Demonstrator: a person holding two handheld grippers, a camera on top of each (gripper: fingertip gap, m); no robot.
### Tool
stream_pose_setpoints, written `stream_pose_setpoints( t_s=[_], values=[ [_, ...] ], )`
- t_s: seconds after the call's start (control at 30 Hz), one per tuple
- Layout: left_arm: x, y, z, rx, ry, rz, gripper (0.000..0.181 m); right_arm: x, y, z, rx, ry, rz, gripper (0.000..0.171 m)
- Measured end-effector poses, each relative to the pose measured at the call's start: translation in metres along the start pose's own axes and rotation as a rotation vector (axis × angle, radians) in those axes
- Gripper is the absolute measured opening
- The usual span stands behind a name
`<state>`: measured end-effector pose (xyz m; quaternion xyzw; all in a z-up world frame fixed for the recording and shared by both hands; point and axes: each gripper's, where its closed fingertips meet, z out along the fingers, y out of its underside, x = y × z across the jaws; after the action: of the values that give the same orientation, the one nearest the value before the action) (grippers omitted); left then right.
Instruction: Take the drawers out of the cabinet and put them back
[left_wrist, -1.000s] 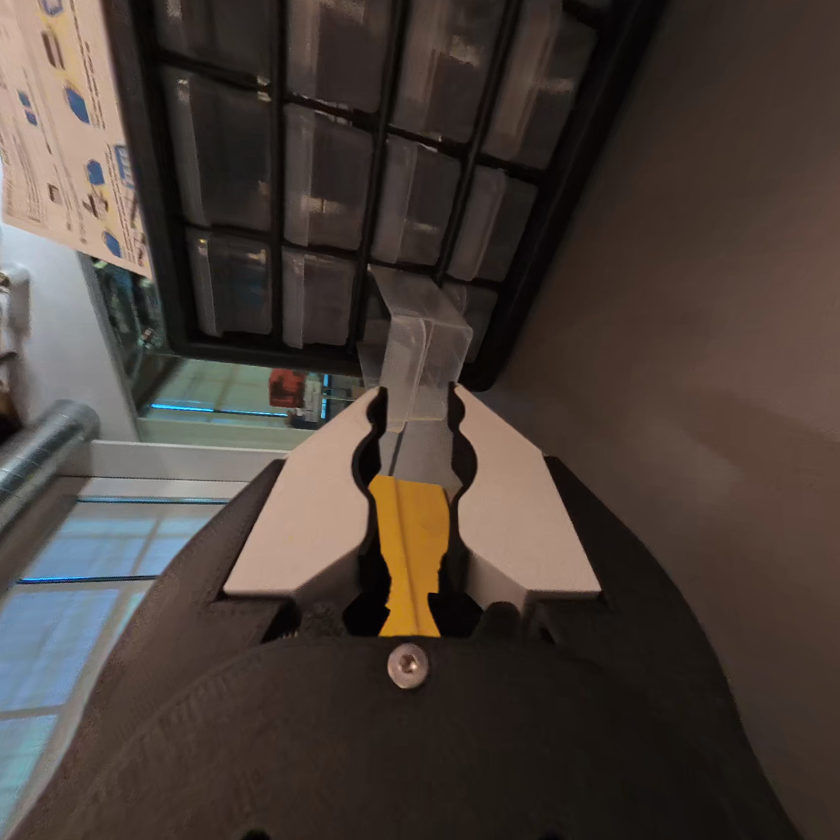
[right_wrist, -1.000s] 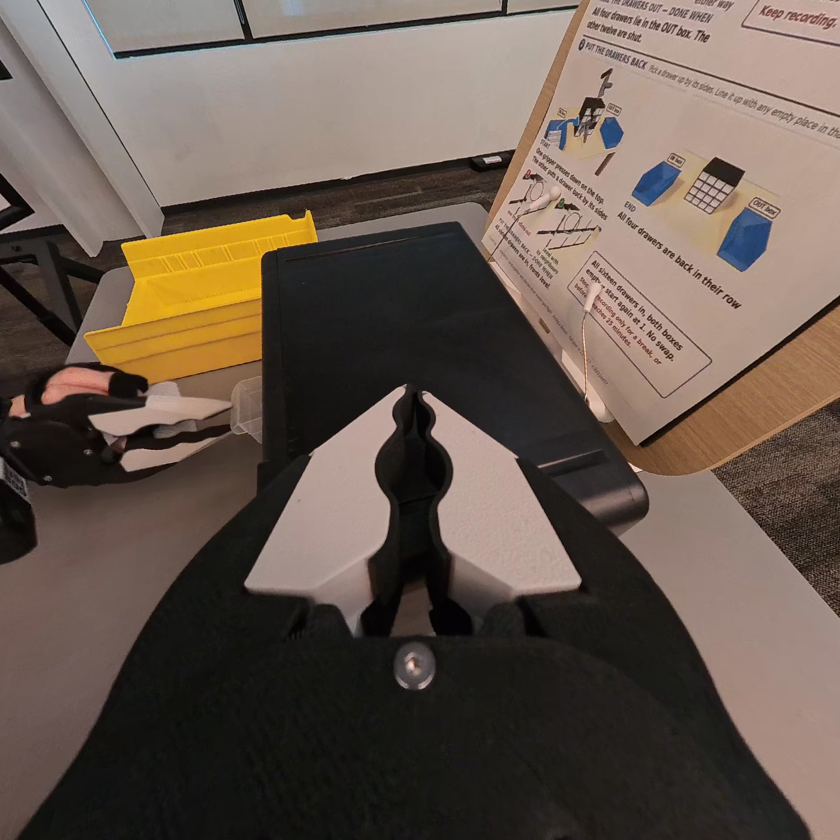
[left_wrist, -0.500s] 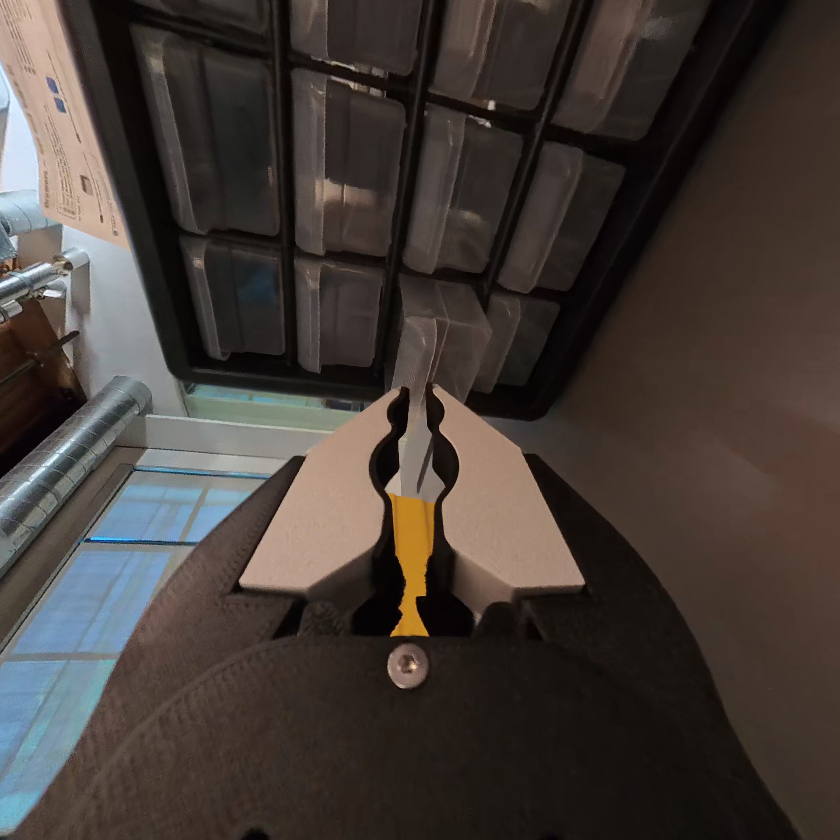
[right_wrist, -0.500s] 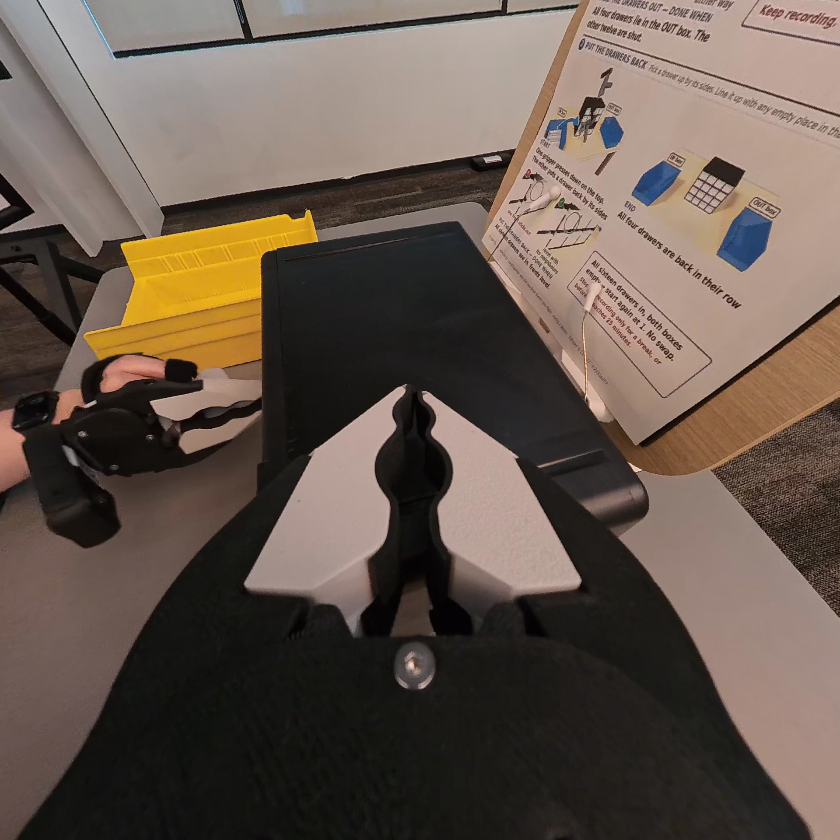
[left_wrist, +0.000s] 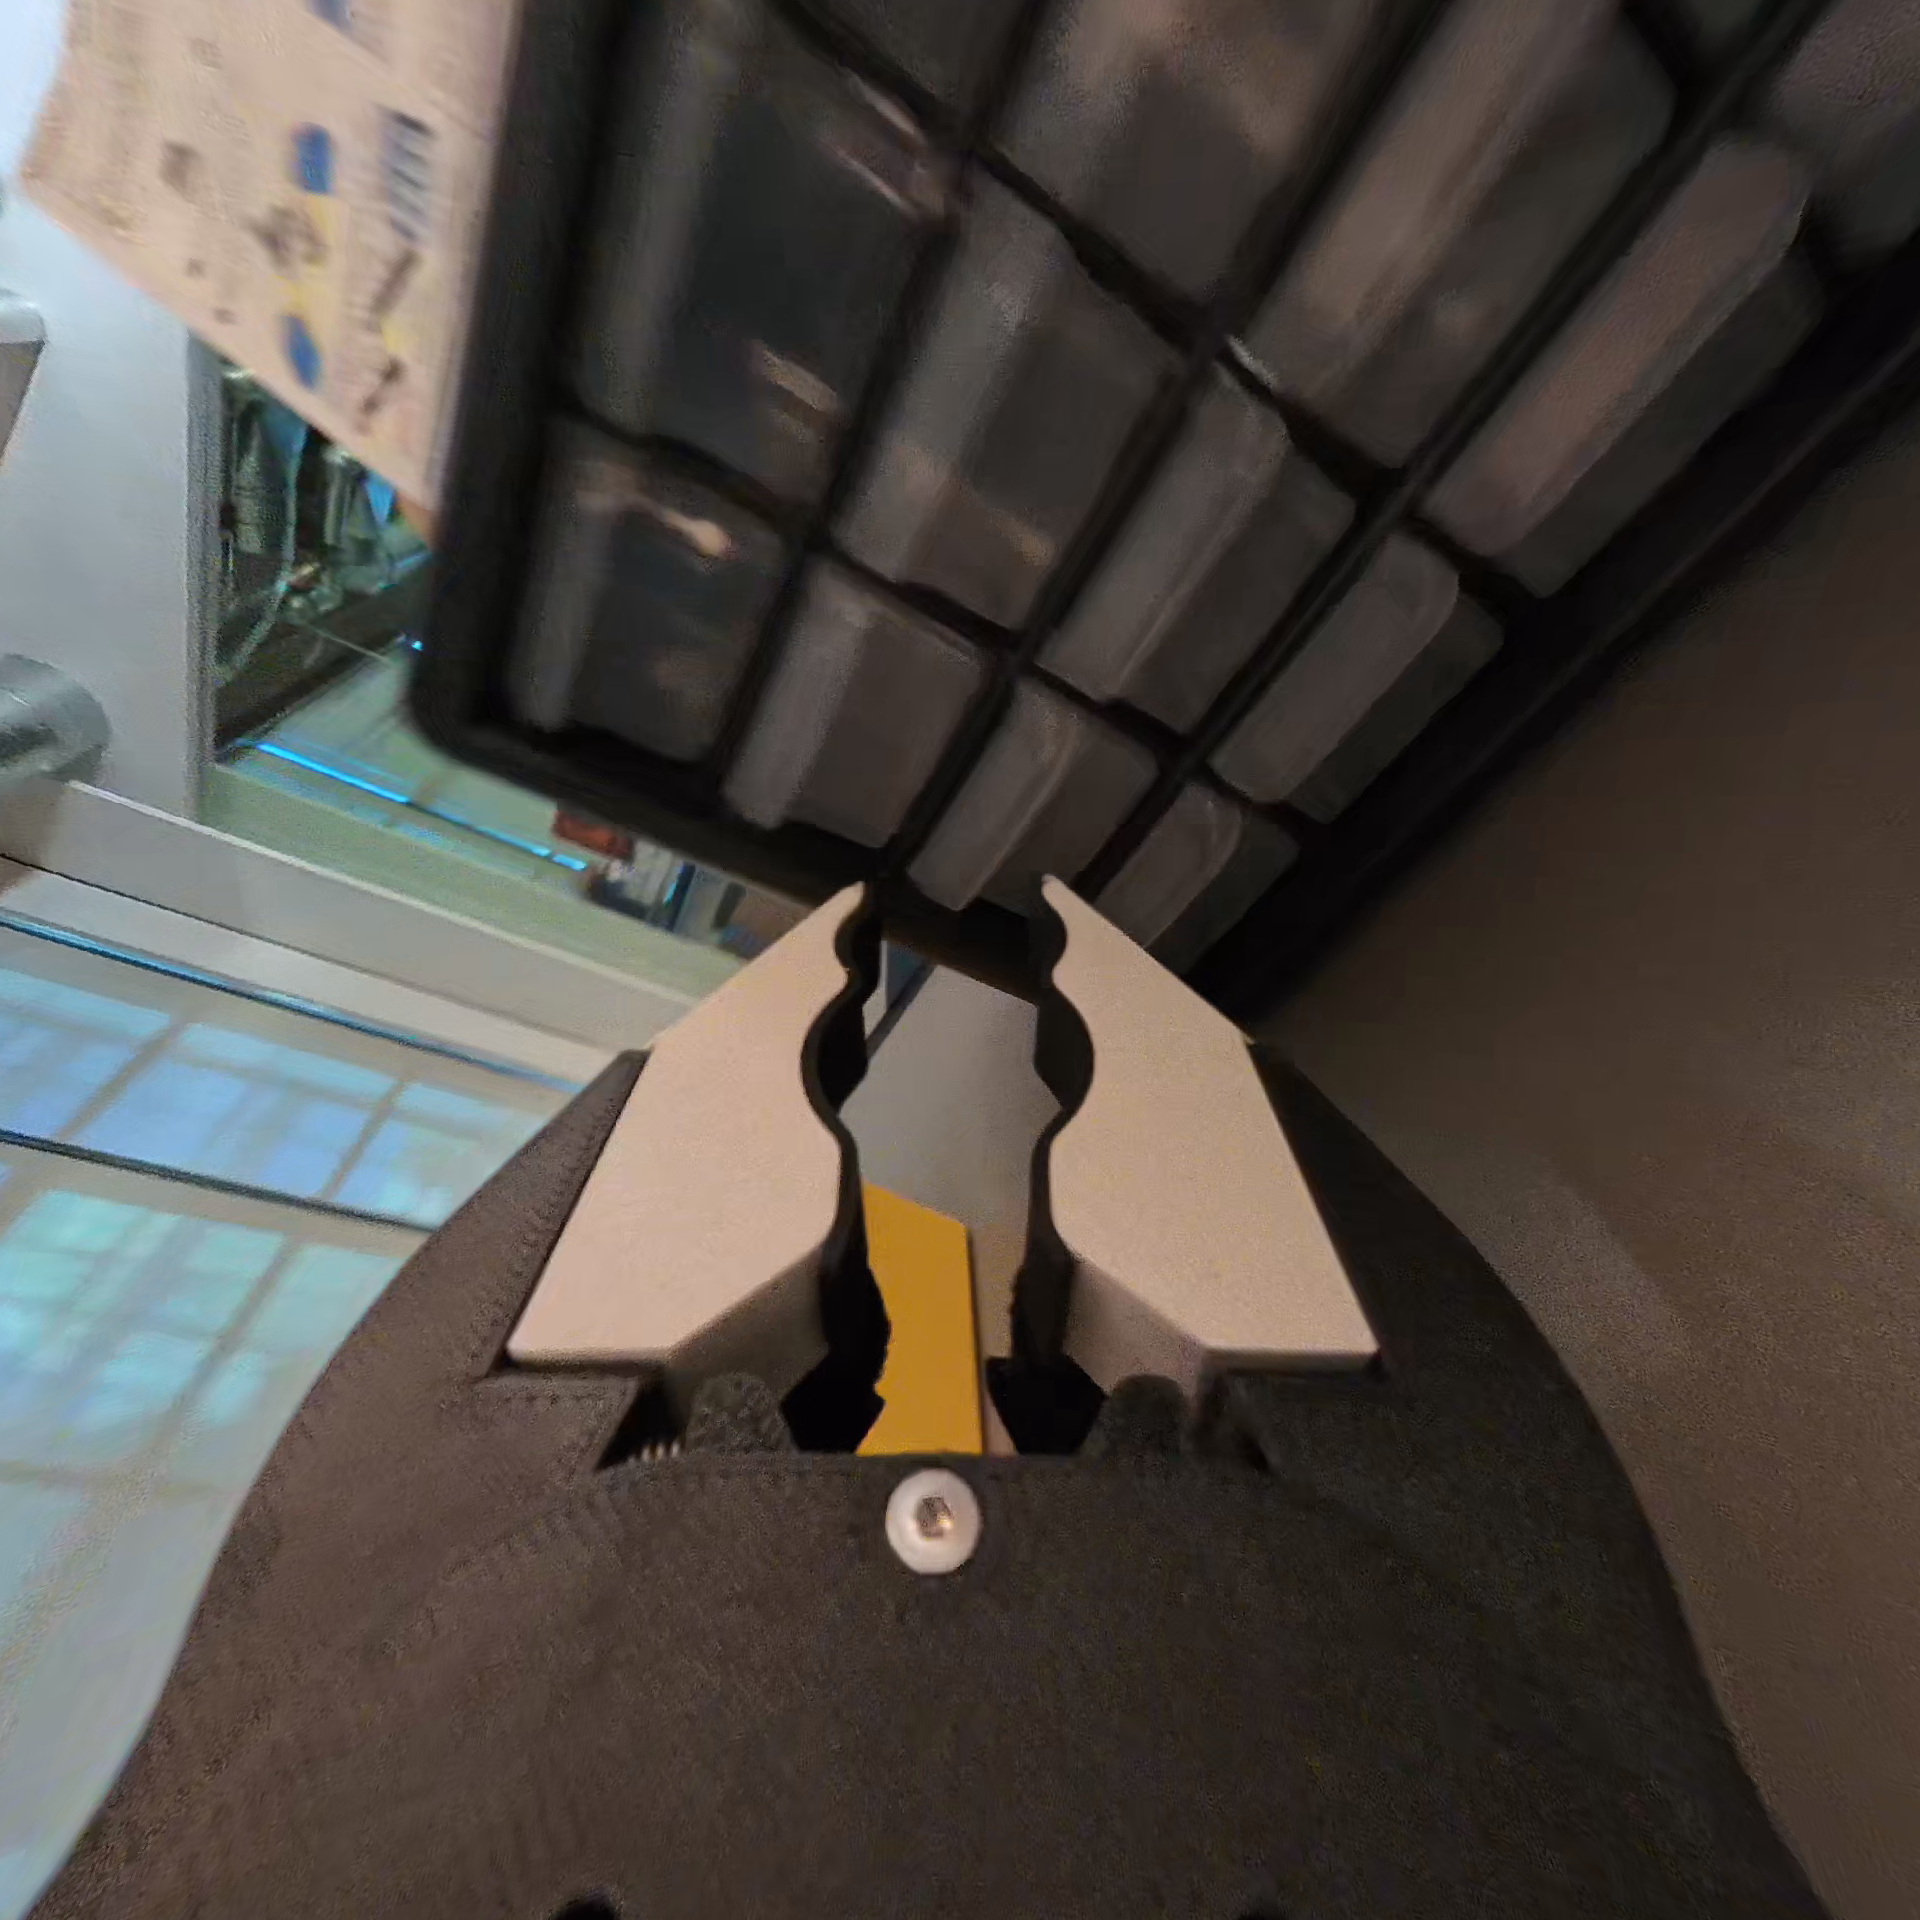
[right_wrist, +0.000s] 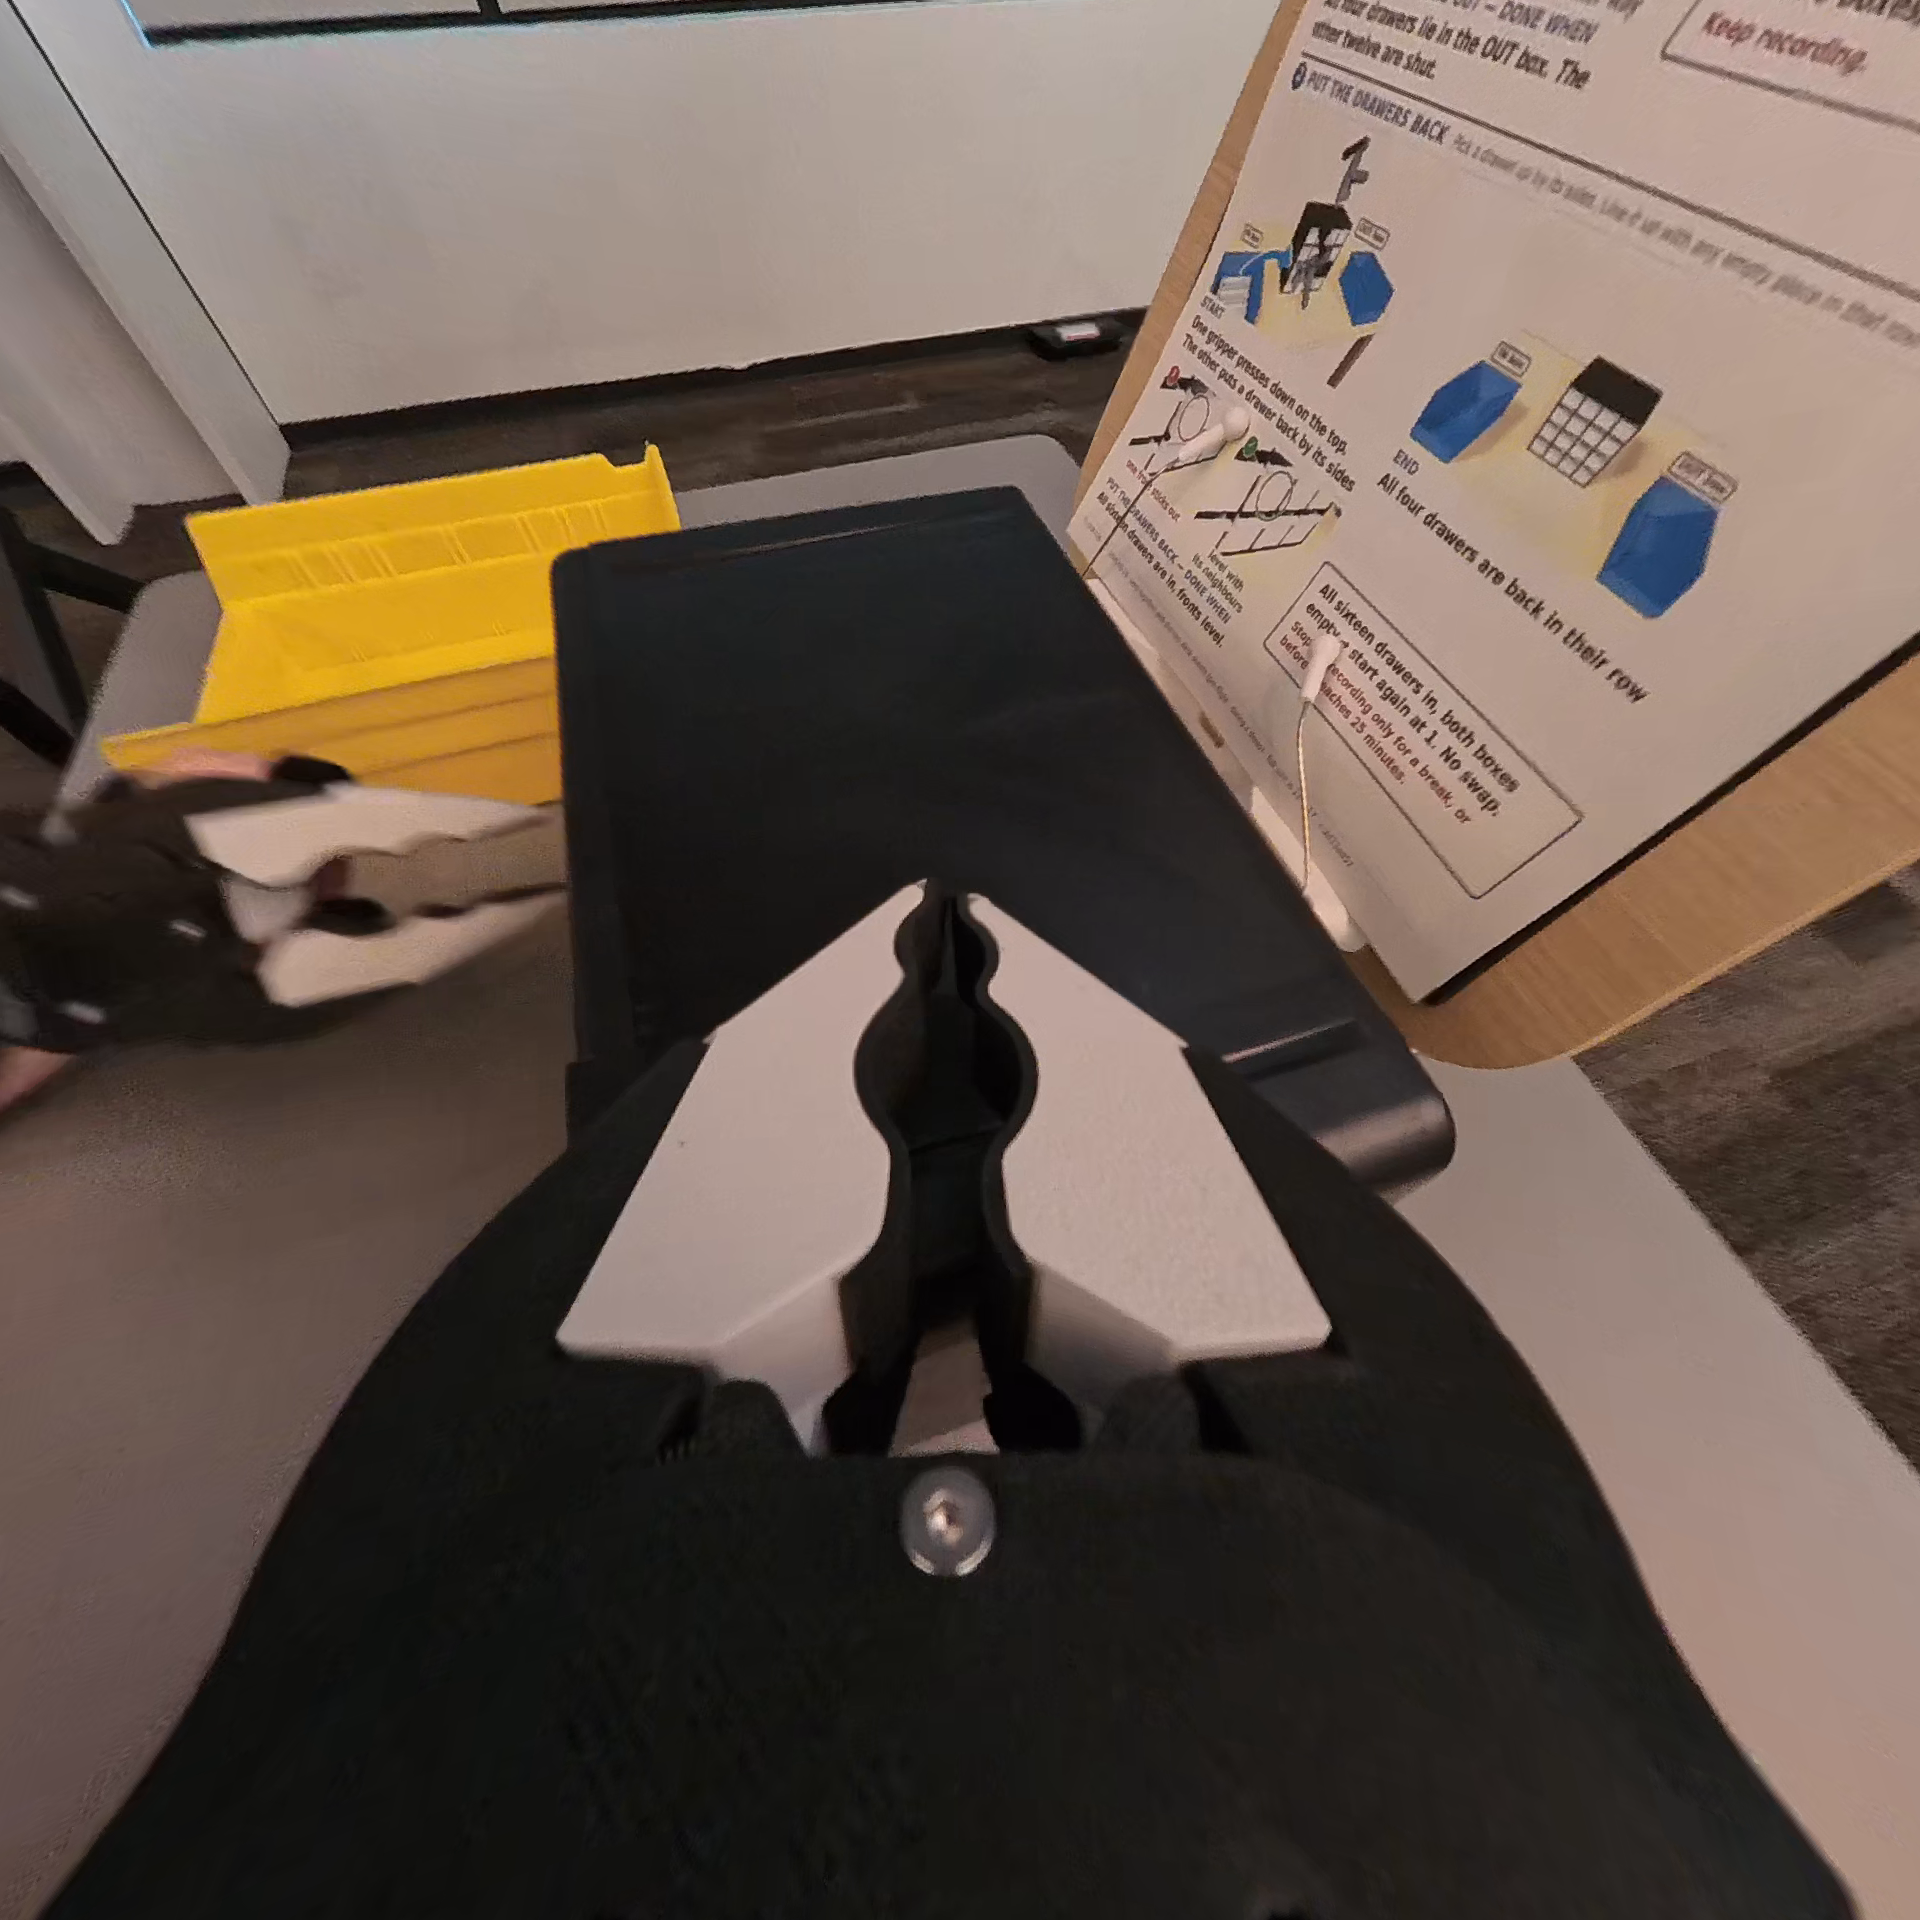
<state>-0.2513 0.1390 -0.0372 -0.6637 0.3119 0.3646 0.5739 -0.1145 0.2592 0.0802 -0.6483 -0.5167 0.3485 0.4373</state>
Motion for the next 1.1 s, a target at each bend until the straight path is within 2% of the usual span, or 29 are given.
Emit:
stream_pose_setpoints(
  t_s=[0.07, 0.13, 0.27, 0.37, 0.4, 0.47, 0.53, 0.6, 0.7, 0.8, 0.87, 0.9, 0.97, 1.1],
  values=[
    [-0.032, -0.014, -0.020, 0.092, -0.015, -0.193, 0.023, -0.001, -0.004, 0.000, 0.005, 0.041, -0.070, 0.005],
    [-0.073, -0.023, -0.029, 0.141, -0.018, -0.381, 0.023, -0.003, -0.022, -0.006, 0.090, 0.096, -0.100, 0.012],
    [-0.141, -0.050, -0.025, 0.269, 0.095, -0.628, 0.029, -0.018, -0.056, -0.041, 0.319, 0.186, -0.089, 0.044],
    [-0.181, -0.067, -0.017, 0.423, 0.195, -0.814, 0.046, -0.016, -0.045, -0.060, 0.348, 0.283, -0.063, 0.066],
    [-0.186, -0.073, -0.014, 0.472, 0.274, -0.861, 0.050, -0.017, -0.037, -0.061, 0.351, 0.277, -0.042, 0.068],
    [-0.187, -0.080, -0.009, 0.535, 0.463, -0.924, 0.056, -0.026, -0.018, -0.057, 0.354, 0.203, 0.035, 0.067],
    [-0.187, -0.085, -0.006, 0.584, 0.614, -0.994, 0.074, -0.030, -0.001, -0.052, 0.361, 0.164, 0.118, 0.068],
    [-0.172, -0.074, 0.001, 0.538, 0.699, -0.988, 0.081, -0.032, 0.011, -0.052, 0.379, 0.190, 0.138, 0.070],
    [-0.141, -0.052, 0.022, 0.448, 0.751, -0.922, 0.093, -0.034, 0.020, -0.053, 0.363, 0.264, 0.094, 0.072],
    [-0.120, -0.045, 0.035, 0.422, 0.829, -0.889, 0.084, -0.029, 0.035, -0.054, 0.293, 0.335, 0.085, 0.072],
    [-0.107, -0.049, 0.036, 0.423, 0.929, -0.928, 0.085, -0.028, 0.041, -0.054, 0.272, 0.323, 0.111, 0.072],
    [-0.101, -0.048, 0.040, 0.396, 0.961, -0.936, 0.086, -0.031, 0.042, -0.055, 0.275, 0.292, 0.122, 0.065],
    [-0.090, -0.042, 0.050, 0.338, 0.949, -0.903, 0.088, -0.037, 0.043, -0.055, 0.265, 0.237, 0.142, 0.060],
    [-0.069, -0.038, 0.053, 0.278, 0.954, -0.778, 0.091, -0.041, 0.050, -0.054, 0.215, 0.223, 0.137, 0.063]
  ],
)
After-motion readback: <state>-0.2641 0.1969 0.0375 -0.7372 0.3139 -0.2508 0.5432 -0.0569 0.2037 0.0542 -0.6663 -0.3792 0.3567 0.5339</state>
